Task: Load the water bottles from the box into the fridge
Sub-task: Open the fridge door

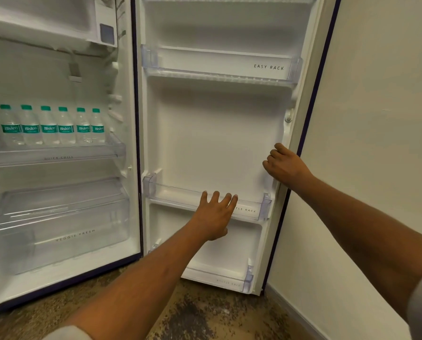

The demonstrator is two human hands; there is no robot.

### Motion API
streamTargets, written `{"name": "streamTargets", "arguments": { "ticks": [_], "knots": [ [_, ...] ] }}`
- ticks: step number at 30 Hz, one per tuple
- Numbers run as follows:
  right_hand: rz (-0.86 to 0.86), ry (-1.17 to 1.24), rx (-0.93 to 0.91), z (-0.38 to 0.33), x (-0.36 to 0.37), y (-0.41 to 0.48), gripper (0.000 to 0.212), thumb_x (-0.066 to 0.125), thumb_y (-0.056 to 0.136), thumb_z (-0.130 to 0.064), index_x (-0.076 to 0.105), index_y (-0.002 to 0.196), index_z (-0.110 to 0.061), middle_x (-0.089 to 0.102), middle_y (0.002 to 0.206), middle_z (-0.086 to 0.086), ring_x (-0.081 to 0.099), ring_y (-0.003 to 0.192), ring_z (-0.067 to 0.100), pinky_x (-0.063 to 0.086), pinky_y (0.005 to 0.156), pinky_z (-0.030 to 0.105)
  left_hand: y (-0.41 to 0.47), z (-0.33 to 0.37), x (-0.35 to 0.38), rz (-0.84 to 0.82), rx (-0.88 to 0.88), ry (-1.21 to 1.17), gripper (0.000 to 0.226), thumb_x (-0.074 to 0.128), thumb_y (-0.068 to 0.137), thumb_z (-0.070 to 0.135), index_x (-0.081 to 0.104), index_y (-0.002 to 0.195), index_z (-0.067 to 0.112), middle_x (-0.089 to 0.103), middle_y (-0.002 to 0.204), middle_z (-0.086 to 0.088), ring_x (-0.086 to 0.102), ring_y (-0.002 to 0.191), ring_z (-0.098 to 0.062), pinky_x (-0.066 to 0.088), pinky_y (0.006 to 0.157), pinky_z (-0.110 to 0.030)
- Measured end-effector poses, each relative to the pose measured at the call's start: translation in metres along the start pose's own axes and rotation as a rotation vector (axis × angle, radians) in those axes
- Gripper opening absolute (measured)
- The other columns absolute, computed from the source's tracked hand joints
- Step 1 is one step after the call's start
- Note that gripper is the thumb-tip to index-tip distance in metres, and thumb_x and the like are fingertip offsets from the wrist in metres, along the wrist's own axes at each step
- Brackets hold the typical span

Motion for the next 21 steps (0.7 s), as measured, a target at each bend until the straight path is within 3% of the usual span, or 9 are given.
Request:
{"name": "streamTargets", "arguments": {
  "ticks": [9,13,15,18,21],
  "knots": [
    [0.031,-0.006,0.005,0.002,0.008,0.002,0.020,0.071,0.065,0.004,0.056,0.066,-0.010,0.051,0.056,0.003,0.049,0.061,0.022,0.043,0.097,0.037,0.019,0.005,0.005,0.027,-0.022,0.027,0.092,0.065,0.083,0.039,0.007,0.150,0.014,0.021,0.153,-0.012,0.023,0.136,-0.041,0.019,0.107,-0.063],
    [0.060,0.030,0.083,-0.001,0.009,0.003,0.023,0.071,0.063,0.008,0.055,0.059,-0.008,0.049,0.052,0.005,0.047,0.060,0.024,0.044,0.092,0.040,0.018,0.004,0.003,0.033,-0.013,0.033,0.090,0.064,0.085,0.037,0.007,0.151,0.015,0.022,0.154,-0.012,0.024,0.136,-0.041,0.020,0.108,-0.062],
    [0.001,0.095,0.148,-0.005,-0.002,0.005,0.019,0.075,0.062,0.004,0.060,0.059,-0.007,0.055,0.056,0.006,0.051,0.071,0.027,0.041,0.091,0.040,0.013,0.001,0.001,0.047,-0.004,0.022,0.088,0.062,0.085,0.034,0.007,0.152,0.016,0.022,0.154,-0.012,0.025,0.136,-0.041,0.019,0.110,-0.062],
    [-0.070,0.266,0.264,-0.019,-0.027,0.003,0.007,0.068,0.069,-0.004,0.065,0.074,-0.008,0.065,0.081,0.011,0.051,0.103,0.036,0.034,0.099,0.043,-0.002,-0.018,0.000,0.078,-0.064,0.005,0.086,0.060,0.085,0.033,0.008,0.152,0.018,0.021,0.155,-0.014,0.023,0.137,-0.043,0.018,0.110,-0.063],
    [0.029,0.448,0.379,-0.039,-0.071,0.005,0.025,0.070,0.059,-0.007,0.063,0.083,-0.004,0.063,0.099,0.021,0.044,0.117,0.044,0.032,0.096,0.048,-0.026,-0.049,0.005,0.101,-0.172,-0.012,0.086,0.061,0.083,0.035,0.011,0.151,0.018,0.024,0.154,-0.015,0.025,0.138,-0.043,0.020,0.108,-0.064]
  ]
}}
Point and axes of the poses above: each hand's wrist, its own y-axis towards the middle knuckle, its own x-axis out of the palm, z = x × y, the point moved 7 cm from there along y, towards the middle knuckle
